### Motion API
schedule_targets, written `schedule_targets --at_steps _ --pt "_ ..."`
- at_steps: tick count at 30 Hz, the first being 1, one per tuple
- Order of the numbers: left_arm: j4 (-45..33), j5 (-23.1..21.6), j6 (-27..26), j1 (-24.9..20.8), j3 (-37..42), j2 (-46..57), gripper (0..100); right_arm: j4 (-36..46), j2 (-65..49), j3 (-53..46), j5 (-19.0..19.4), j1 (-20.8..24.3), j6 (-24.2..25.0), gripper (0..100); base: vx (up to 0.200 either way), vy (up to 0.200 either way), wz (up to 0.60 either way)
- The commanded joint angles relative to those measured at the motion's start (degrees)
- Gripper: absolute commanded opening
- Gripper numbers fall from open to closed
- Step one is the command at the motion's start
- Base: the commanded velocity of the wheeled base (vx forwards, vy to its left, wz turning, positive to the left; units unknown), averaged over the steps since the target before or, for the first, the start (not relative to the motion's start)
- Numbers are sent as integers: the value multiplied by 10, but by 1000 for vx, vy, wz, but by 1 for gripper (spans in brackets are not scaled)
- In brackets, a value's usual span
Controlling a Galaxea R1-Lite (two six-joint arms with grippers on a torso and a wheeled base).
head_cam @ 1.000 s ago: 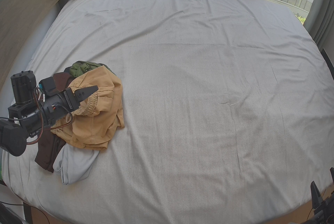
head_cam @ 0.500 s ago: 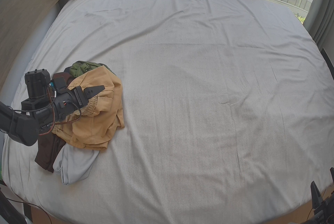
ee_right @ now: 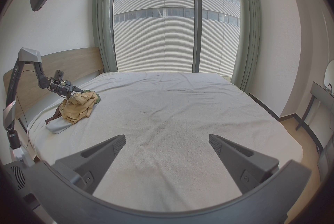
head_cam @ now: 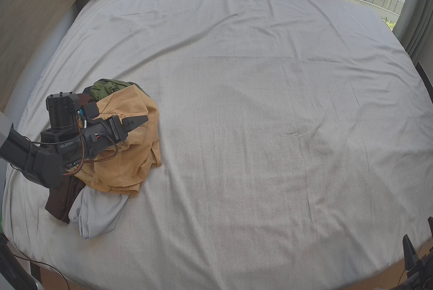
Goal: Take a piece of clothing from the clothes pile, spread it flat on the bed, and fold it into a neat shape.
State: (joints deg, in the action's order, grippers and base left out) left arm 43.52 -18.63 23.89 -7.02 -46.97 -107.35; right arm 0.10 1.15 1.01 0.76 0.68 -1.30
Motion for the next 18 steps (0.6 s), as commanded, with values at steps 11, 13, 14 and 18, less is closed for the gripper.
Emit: schedule_targets --at_steps 11,13,14,18 --pt "2 2 -1 -2 -10 -9 0 0 -1 -10 0 -1 1 100 0 0 0" --pt "2 2 -2 -2 -8 -9 0 0 -1 -10 0 -1 2 100 0 0 0" --pt "3 2 -2 -2 -8 -9 0 0 -1 -10 0 -1 2 100 0 0 0" --pt "6 0 -2 -2 -5 -8 0 0 -1 -10 0 -1 2 100 0 0 0"
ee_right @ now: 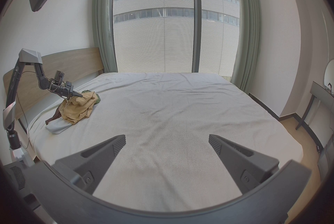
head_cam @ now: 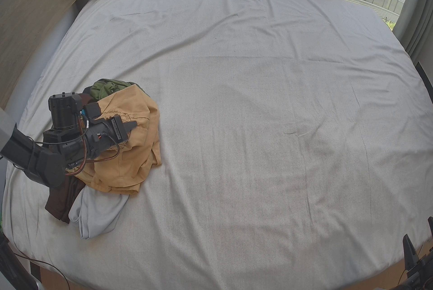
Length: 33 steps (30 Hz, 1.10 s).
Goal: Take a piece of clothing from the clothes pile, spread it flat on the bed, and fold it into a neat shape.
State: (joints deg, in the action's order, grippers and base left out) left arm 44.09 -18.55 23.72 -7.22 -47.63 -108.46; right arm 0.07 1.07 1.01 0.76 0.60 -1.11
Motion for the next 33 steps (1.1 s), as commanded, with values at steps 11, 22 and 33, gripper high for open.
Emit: schedule_targets --at_steps 11,22,33 --pt "2 -3 1 -8 18 47 0 0 0 -10 0 1 0 100 0 0 0" --pt "53 -15 -2 -41 50 140 0 0 2 -10 0 0 0 100 0 0 0" --pt "54 -111 -6 -63 63 160 0 0 2 -10 0 1 0 100 0 0 0"
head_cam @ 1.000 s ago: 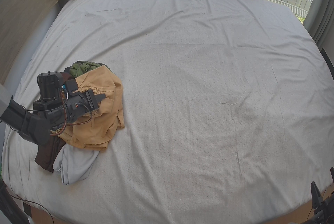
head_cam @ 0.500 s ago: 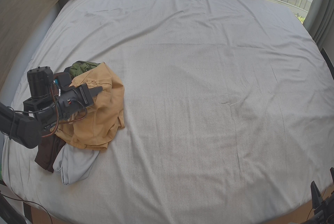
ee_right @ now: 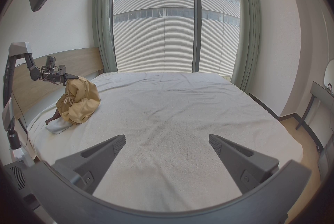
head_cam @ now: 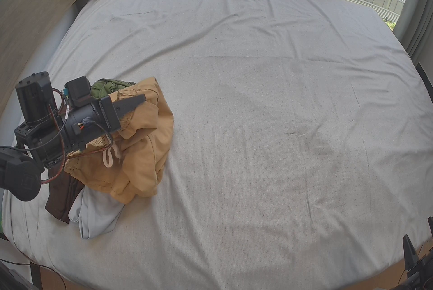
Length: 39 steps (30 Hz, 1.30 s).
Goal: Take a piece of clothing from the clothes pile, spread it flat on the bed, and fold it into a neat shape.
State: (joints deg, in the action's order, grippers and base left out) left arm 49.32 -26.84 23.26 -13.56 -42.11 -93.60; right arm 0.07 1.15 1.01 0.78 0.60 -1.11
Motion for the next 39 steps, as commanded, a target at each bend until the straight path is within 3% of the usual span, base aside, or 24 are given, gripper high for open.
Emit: schedule_targets --at_steps 1,8,11,15,19,26,34,39 --pt "2 -35 -1 0 8 12 0 0 2 -10 0 1 0 100 0 0 0" --pt "19 -66 -29 -2 27 9 0 0 6 -10 0 1 0 100 0 0 0" --pt "75 -94 -52 -4 54 0 0 0 6 -10 0 2 0 100 0 0 0" --pt "151 -100 -68 -4 62 -32 0 0 6 -10 0 2 0 100 0 0 0" --pt "215 -96 -46 -16 71 -55 0 0 6 -10 0 2 0 100 0 0 0" --pt "231 -70 76 -90 63 -32 0 0 6 -10 0 2 0 100 0 0 0" --pt "274 -64 83 -140 60 -37 0 0 6 -10 0 2 0 100 0 0 0" --pt "283 -35 111 -168 48 -34 0 0 6 -10 0 2 1 100 0 0 0"
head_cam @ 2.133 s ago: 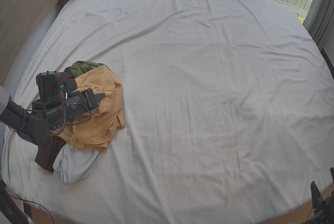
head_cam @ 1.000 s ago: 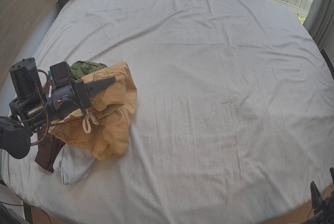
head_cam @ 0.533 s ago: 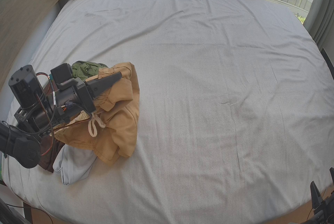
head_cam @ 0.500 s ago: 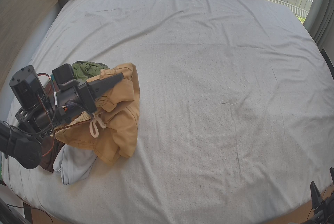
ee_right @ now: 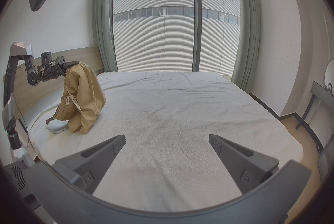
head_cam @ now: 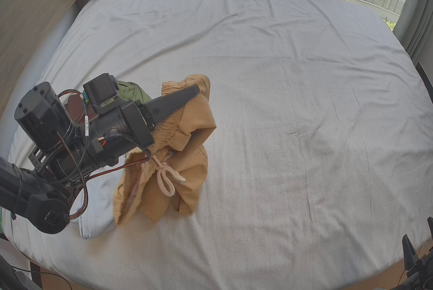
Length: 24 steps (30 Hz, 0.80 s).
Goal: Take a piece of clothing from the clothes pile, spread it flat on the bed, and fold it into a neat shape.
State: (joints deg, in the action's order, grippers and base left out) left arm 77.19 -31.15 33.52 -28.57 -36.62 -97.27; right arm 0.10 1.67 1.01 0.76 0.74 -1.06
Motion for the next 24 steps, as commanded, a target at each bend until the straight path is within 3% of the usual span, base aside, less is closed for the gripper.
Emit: schedule_targets --at_steps 1,13,17,24 --pt "5 9 11 -19 -8 2 0 0 1 -10 0 0 0 100 0 0 0" --pt "78 25 30 -45 -45 -22 0 0 1 -10 0 0 0 100 0 0 0" --pt "106 54 80 -46 -69 -25 0 0 1 -10 0 0 0 100 0 0 0" --pt "112 54 153 -58 -71 13 0 0 1 -10 0 0 0 100 0 0 0"
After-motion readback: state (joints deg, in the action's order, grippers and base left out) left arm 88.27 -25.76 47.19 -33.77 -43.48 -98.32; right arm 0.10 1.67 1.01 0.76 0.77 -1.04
